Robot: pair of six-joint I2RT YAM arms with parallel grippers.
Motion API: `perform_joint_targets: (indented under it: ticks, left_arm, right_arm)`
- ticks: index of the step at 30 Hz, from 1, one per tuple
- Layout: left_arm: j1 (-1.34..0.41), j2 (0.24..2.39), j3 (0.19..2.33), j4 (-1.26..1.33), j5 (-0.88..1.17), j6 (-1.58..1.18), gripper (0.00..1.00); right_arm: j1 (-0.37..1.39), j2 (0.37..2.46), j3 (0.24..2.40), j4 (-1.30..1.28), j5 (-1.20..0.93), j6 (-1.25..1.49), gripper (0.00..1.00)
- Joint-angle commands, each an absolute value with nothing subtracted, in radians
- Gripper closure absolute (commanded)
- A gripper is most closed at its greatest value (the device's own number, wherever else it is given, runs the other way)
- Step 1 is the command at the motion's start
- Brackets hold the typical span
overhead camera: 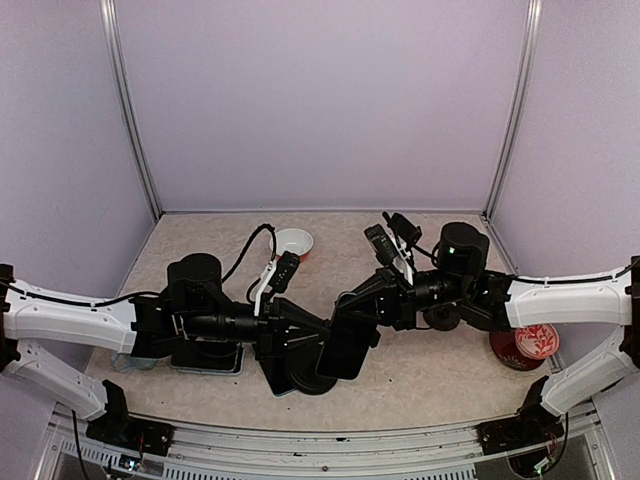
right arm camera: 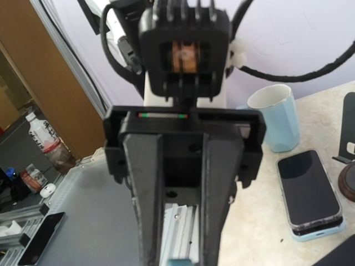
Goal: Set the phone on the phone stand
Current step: Install the phone onto the phone stand.
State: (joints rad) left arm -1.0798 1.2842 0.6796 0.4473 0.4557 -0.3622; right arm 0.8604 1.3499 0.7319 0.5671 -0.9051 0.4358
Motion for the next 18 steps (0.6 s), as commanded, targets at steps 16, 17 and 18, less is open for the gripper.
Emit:
perform_joint_targets:
  ticks: [16,17,18]
  left_arm:
    - [-1.079,1.271,0.731,0.535,0.491,-0.355,0.7]
    - [-1.08,1.272,0.731,0.535,0.491,-0.354,0.69]
    - [-1.08,1.274,0.73,0.536,0.491,-0.354,0.67]
  right_arm:
    - [0.841,1.391,0.741,0.44,-0.851,0.4,1.0]
    - [0.839,1.391,0.74,0.441,-0.851,0.401,1.0]
    - [0.84,1.391,0.738,0.442,-0.851,0.4,1.0]
